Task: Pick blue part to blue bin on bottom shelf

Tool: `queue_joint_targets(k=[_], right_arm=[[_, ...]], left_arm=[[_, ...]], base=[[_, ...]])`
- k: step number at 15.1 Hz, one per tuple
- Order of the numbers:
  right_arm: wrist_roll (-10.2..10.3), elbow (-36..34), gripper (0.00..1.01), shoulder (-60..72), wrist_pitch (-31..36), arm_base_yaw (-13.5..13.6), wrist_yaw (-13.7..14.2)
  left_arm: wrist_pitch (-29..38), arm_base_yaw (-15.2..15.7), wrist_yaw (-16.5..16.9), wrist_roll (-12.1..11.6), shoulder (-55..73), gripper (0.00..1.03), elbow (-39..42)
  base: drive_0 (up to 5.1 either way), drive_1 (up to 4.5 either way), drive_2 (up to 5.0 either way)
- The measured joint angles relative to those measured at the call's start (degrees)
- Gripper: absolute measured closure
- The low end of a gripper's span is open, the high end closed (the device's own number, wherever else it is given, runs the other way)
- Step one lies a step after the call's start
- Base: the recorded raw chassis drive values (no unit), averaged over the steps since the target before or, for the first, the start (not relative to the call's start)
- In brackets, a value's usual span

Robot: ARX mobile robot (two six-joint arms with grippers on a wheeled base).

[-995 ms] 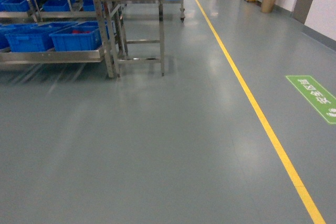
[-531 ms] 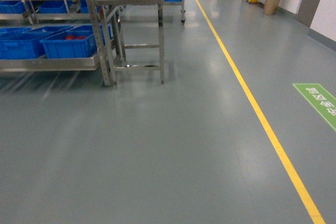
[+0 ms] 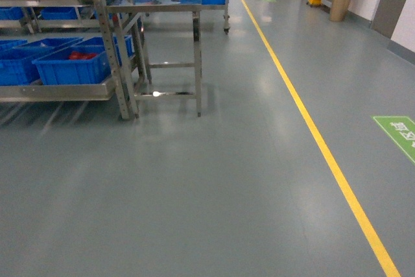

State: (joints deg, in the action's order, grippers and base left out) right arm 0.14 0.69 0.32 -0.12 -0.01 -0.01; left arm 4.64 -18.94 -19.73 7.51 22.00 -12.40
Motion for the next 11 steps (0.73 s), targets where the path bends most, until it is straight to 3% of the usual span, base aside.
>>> queue_joint_targets(k=[11], right_arm=[[0.0,0.0,0.03,0.0,-0.24,0.0,-0.02]], left_arm=[[-0.13,0.02,-0.07,0.02,-0.02,0.59,0.0]], base=[[0.0,4.19,-4.1]])
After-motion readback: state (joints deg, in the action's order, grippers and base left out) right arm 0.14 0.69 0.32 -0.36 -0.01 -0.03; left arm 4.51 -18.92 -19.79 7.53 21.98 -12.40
